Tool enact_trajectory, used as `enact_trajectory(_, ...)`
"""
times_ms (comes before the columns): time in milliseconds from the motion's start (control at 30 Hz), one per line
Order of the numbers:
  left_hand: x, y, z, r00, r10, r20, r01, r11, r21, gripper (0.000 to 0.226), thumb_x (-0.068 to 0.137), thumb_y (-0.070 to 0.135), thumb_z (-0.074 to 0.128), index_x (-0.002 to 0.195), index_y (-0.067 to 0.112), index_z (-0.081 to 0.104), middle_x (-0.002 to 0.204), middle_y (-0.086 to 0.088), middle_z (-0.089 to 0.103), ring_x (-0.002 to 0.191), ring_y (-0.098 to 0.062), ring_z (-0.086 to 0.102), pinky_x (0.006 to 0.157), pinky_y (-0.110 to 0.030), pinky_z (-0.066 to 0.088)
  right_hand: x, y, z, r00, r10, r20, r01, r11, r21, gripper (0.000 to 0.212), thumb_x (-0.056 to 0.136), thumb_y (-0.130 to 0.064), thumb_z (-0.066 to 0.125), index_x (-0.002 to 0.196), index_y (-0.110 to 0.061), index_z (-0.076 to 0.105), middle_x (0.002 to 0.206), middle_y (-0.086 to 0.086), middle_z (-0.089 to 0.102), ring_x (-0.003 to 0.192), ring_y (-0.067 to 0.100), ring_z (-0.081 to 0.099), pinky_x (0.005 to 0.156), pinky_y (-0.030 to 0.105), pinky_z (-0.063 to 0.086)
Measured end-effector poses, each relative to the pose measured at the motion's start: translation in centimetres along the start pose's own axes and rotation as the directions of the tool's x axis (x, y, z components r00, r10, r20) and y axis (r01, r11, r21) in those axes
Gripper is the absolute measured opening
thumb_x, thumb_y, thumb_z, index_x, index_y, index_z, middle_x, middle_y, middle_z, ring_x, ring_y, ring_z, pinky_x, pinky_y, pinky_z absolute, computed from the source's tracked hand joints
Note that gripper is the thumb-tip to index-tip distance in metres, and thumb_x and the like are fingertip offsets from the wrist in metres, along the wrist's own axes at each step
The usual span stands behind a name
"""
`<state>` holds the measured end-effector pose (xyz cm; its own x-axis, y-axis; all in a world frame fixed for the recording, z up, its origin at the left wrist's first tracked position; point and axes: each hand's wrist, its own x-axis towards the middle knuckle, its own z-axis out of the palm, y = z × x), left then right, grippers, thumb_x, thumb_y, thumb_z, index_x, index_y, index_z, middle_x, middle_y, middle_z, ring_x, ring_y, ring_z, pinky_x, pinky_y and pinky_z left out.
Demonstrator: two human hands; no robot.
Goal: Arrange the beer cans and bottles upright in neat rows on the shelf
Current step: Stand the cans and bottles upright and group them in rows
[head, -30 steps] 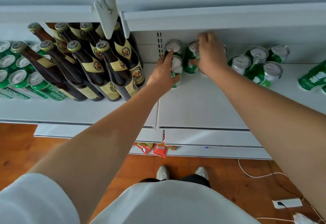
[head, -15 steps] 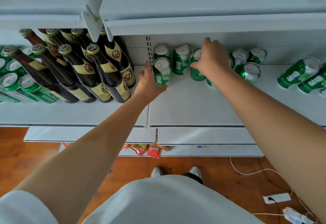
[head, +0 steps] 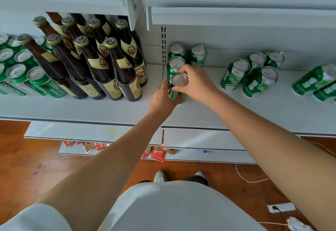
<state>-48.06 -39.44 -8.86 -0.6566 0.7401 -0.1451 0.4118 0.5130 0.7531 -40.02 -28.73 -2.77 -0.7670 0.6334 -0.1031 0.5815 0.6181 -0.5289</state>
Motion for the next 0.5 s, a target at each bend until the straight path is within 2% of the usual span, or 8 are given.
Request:
enact_trajectory(67, -0.1, 0.0, 0.1, 1.000, 0.011, -0.017, -0.011, 1.000, 0.015, 0.061, 0.081, 0.044, 0.074, 0.127, 0.012, 0.049, 0.122, -0.009, 0.062, 0.110, -0.028, 0.060, 0.088, -0.043, 0.052, 0.0, 1.4, -1.7, 1.000, -0.021, -0.016, 0.021, 1.000, -0.011, 0.065, 0.078, -0.051, 0.073, 0.128, -0.014, 0.052, 0.129, 0.008, 0.052, 0.114, 0.023, 0.053, 0.092, 0.037, 0.046)
enact_trajectory(133, -0.6, 0.0, 0.4, 1.000, -0.014, -0.017, 0.014, 0.999, 0.031, 0.074, 0.081, 0.040, 0.076, 0.139, 0.008, 0.041, 0.132, -0.013, 0.054, 0.120, -0.029, 0.053, 0.097, -0.041, 0.048, 0.0, 3.9, -3.9, 0.990, -0.032, -0.136, 0.012, 0.990, -0.141, 0.062, 0.086, -0.050, 0.066, 0.130, -0.010, 0.051, 0.131, 0.012, 0.049, 0.117, 0.027, 0.051, 0.093, 0.038, 0.046)
enact_trajectory(200, -1.9, 0.3, 0.7, 0.995, -0.099, 0.016, 0.098, 0.993, 0.061, 0.081, 0.082, 0.033, 0.077, 0.143, 0.003, 0.033, 0.138, -0.015, 0.044, 0.127, -0.029, 0.045, 0.104, -0.036, 0.040, 0.3, 6.9, -6.3, 0.973, -0.025, -0.228, -0.037, 0.965, -0.261, 0.060, 0.088, -0.045, 0.065, 0.131, -0.007, 0.049, 0.130, 0.016, 0.049, 0.119, 0.031, 0.048, 0.092, 0.041, 0.046)
enact_trajectory(233, -2.7, 0.5, 1.2, 0.989, -0.144, 0.030, 0.141, 0.987, 0.075, 0.075, 0.083, 0.031, 0.075, 0.141, 0.003, 0.035, 0.136, -0.014, 0.044, 0.125, -0.028, 0.047, 0.102, -0.034, 0.040, 0.5, 8.4, -7.5, 0.972, -0.015, -0.234, -0.057, 0.953, -0.298, 0.062, 0.087, -0.045, 0.066, 0.132, -0.006, 0.048, 0.129, 0.017, 0.050, 0.118, 0.033, 0.047, 0.092, 0.042, 0.046)
enact_trajectory(300, -4.3, 1.3, 2.2, 0.985, -0.163, 0.063, 0.156, 0.981, 0.112, 0.051, 0.087, 0.030, 0.069, 0.131, 0.011, 0.048, 0.122, -0.006, 0.054, 0.109, -0.022, 0.057, 0.088, -0.029, 0.044, 1.3, 11.1, -9.5, 0.991, 0.000, -0.136, -0.058, 0.905, -0.422, 0.072, 0.081, -0.050, 0.070, 0.134, -0.008, 0.046, 0.126, 0.019, 0.054, 0.117, 0.036, 0.048, 0.092, 0.043, 0.046)
enact_trajectory(367, -4.9, 3.0, 3.4, 0.987, -0.107, 0.122, 0.093, 0.989, 0.112, 0.030, 0.089, 0.028, 0.065, 0.116, 0.018, 0.059, 0.106, 0.000, 0.064, 0.094, -0.018, 0.063, 0.076, -0.026, 0.047, 2.1, 12.6, -10.5, 0.999, 0.047, 0.025, -0.025, 0.823, -0.568, 0.077, 0.071, -0.059, 0.074, 0.129, -0.013, 0.051, 0.118, 0.015, 0.062, 0.112, 0.036, 0.052, 0.090, 0.044, 0.048)
enact_trajectory(433, -4.1, 4.9, 4.8, 0.988, -0.045, 0.149, 0.036, 0.997, 0.062, 0.027, 0.089, 0.025, 0.065, 0.115, 0.017, 0.061, 0.102, 0.000, 0.067, 0.089, -0.018, 0.065, 0.077, -0.031, 0.054, 2.3, 12.8, -10.9, 0.993, 0.076, 0.087, -0.005, 0.783, -0.622, 0.070, 0.064, -0.058, 0.078, 0.117, -0.017, 0.056, 0.106, 0.011, 0.066, 0.104, 0.033, 0.055, 0.085, 0.042, 0.049)
enact_trajectory(500, -2.9, 7.0, 6.5, 0.991, 0.004, 0.136, -0.007, 1.000, 0.021, 0.042, 0.089, 0.025, 0.068, 0.127, 0.014, 0.054, 0.112, -0.004, 0.065, 0.095, -0.019, 0.065, 0.087, -0.037, 0.054, 2.4, 13.2, -10.7, 0.995, 0.030, 0.094, 0.033, 0.792, -0.609, 0.068, 0.061, -0.056, 0.080, 0.115, -0.020, 0.056, 0.102, 0.008, 0.065, 0.100, 0.032, 0.056, 0.082, 0.041, 0.050)
